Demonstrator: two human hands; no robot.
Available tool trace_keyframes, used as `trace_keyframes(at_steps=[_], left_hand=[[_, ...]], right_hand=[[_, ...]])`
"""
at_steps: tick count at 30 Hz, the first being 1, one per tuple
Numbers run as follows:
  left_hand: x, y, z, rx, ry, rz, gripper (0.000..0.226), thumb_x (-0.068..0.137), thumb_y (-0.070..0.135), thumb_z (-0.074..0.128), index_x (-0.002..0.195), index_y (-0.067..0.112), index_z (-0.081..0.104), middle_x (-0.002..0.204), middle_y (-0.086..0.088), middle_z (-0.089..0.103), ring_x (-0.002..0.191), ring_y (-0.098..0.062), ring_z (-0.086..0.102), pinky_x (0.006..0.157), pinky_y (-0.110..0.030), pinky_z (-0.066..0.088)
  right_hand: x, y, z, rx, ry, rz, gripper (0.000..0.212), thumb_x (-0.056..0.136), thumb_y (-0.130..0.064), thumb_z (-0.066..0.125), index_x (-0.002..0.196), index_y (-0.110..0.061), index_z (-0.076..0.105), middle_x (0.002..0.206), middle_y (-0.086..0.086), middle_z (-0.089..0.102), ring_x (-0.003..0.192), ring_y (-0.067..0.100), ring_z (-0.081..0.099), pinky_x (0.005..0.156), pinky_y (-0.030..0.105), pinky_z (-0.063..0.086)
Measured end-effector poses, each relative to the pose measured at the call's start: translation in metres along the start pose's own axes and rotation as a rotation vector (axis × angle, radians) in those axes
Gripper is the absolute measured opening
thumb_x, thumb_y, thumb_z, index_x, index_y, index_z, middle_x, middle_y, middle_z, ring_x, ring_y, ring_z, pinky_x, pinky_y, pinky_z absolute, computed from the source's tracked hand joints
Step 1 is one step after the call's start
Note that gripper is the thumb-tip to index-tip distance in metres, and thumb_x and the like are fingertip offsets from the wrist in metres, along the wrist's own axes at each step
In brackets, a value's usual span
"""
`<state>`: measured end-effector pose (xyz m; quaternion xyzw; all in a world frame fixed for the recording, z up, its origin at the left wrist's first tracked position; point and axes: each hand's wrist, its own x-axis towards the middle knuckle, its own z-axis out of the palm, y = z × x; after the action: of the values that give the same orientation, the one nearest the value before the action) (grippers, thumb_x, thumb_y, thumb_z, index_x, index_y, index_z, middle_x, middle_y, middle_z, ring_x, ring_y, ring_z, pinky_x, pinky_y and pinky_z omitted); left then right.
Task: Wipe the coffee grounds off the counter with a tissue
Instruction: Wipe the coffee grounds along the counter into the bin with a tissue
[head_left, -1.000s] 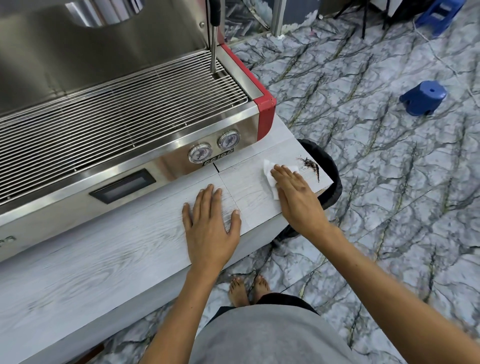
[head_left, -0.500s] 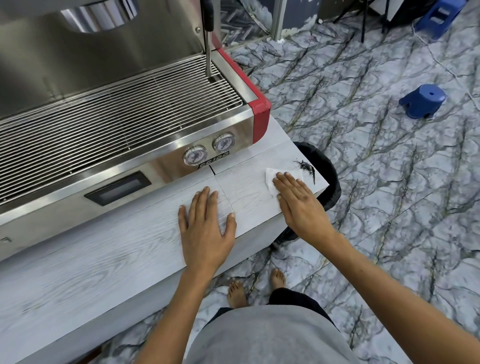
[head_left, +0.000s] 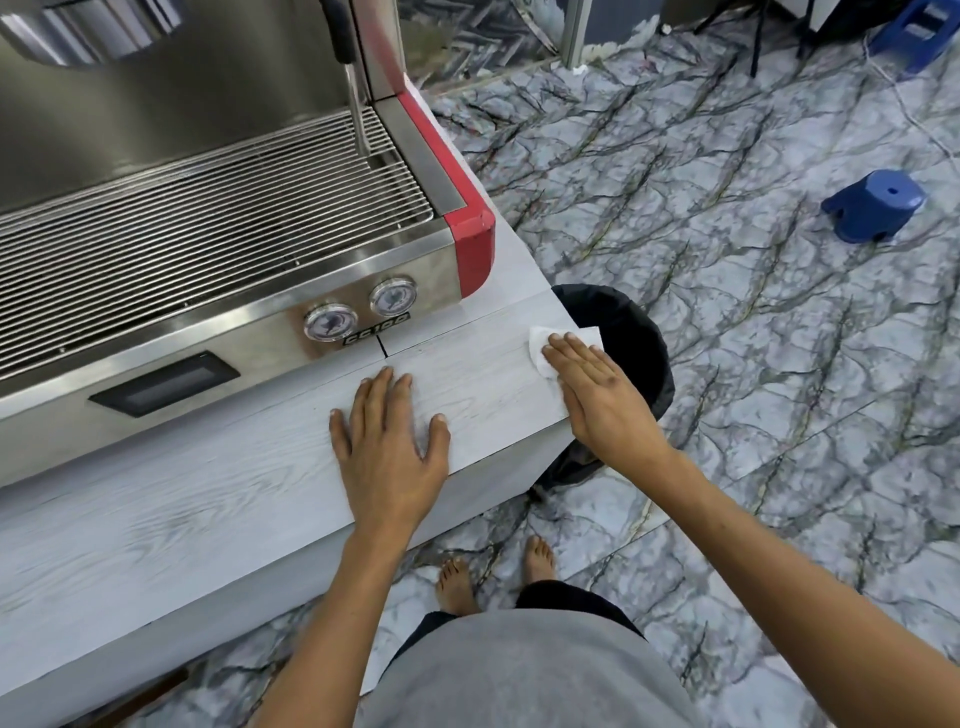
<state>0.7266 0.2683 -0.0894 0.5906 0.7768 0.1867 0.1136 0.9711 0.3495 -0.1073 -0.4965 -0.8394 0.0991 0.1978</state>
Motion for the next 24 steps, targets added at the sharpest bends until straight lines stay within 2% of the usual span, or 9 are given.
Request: trace_keyframes(at_steps=[6, 9, 14, 16, 18, 19, 22, 24], left_hand=[[0.008, 0.022, 0.012, 0.013, 0.017, -0.032, 0.063, 0.093, 0.052, 0.038, 0.148, 0.022, 0.041, 0.162, 0.003, 0.029, 0.151, -0.017, 0.017, 0.123, -0.050, 0.004], [0.010, 0.026, 0.014, 0.036, 0.037, -0.047, 0.061, 0.094, 0.052, 0.037, 0.147, 0.023, 0.040, 0.160, 0.005, 0.030, 0.150, -0.015, 0.019, 0.123, -0.050, 0.006], [0.009, 0.028, 0.015, 0.053, 0.072, -0.044, 0.059, 0.094, 0.054, 0.038, 0.146, 0.024, 0.043, 0.158, 0.007, 0.033, 0.148, -0.014, 0.024, 0.122, -0.048, 0.009], [0.009, 0.029, 0.014, 0.060, 0.078, -0.053, 0.059, 0.094, 0.054, 0.038, 0.145, 0.025, 0.044, 0.158, 0.007, 0.035, 0.148, -0.014, 0.025, 0.122, -0.048, 0.011], [0.009, 0.031, 0.014, 0.062, 0.087, -0.061, 0.058, 0.094, 0.054, 0.038, 0.145, 0.025, 0.044, 0.158, 0.007, 0.035, 0.147, -0.014, 0.026, 0.122, -0.048, 0.011], [0.009, 0.031, 0.014, 0.062, 0.091, -0.063, 0.058, 0.094, 0.053, 0.038, 0.144, 0.025, 0.045, 0.157, 0.007, 0.036, 0.147, -0.014, 0.026, 0.122, -0.048, 0.011], [0.009, 0.030, 0.014, 0.056, 0.096, -0.059, 0.057, 0.094, 0.053, 0.039, 0.144, 0.026, 0.045, 0.157, 0.008, 0.036, 0.147, -0.013, 0.027, 0.122, -0.048, 0.011], [0.009, 0.030, 0.015, 0.048, 0.094, -0.054, 0.057, 0.094, 0.053, 0.039, 0.144, 0.026, 0.045, 0.157, 0.008, 0.036, 0.147, -0.013, 0.027, 0.122, -0.047, 0.011]], right_hand=[[0.022, 0.024, -0.009, 0.118, -0.020, -0.059, 0.040, 0.094, 0.000, 0.051, 0.134, -0.005, 0.054, 0.143, 0.010, 0.049, 0.137, 0.023, 0.039, 0.114, 0.040, 0.031], [0.036, 0.034, -0.014, 0.188, -0.029, -0.055, 0.040, 0.093, 0.004, 0.049, 0.131, -0.003, 0.057, 0.141, 0.013, 0.051, 0.135, 0.024, 0.042, 0.113, 0.038, 0.034], [0.052, 0.050, -0.024, 0.320, -0.028, 0.017, 0.038, 0.094, 0.004, 0.047, 0.130, -0.002, 0.057, 0.139, 0.014, 0.053, 0.132, 0.024, 0.047, 0.112, 0.041, 0.036], [0.054, 0.049, -0.031, 0.359, 0.008, 0.088, 0.038, 0.094, 0.005, 0.046, 0.131, -0.002, 0.056, 0.133, 0.013, 0.058, 0.124, 0.024, 0.055, 0.108, 0.031, 0.040], [0.054, 0.044, -0.041, 0.396, 0.033, 0.171, 0.040, 0.095, 0.007, 0.045, 0.132, -0.002, 0.054, 0.113, 0.008, 0.069, 0.098, 0.023, 0.061, 0.092, 0.014, 0.040], [0.054, 0.040, -0.045, 0.402, 0.051, 0.176, 0.040, 0.095, 0.007, 0.045, 0.133, -0.001, 0.053, 0.110, 0.004, 0.068, 0.094, 0.021, 0.060, 0.086, 0.012, 0.040], [0.051, 0.023, -0.045, 0.354, 0.138, 0.041, 0.037, 0.096, 0.005, 0.047, 0.131, 0.002, 0.053, 0.136, 0.015, 0.055, 0.128, 0.024, 0.051, 0.109, 0.027, 0.037], [0.042, 0.010, -0.036, 0.281, 0.112, -0.057, 0.041, 0.091, 0.010, 0.049, 0.132, 0.003, 0.053, 0.139, 0.018, 0.052, 0.133, 0.027, 0.045, 0.113, 0.036, 0.034]])
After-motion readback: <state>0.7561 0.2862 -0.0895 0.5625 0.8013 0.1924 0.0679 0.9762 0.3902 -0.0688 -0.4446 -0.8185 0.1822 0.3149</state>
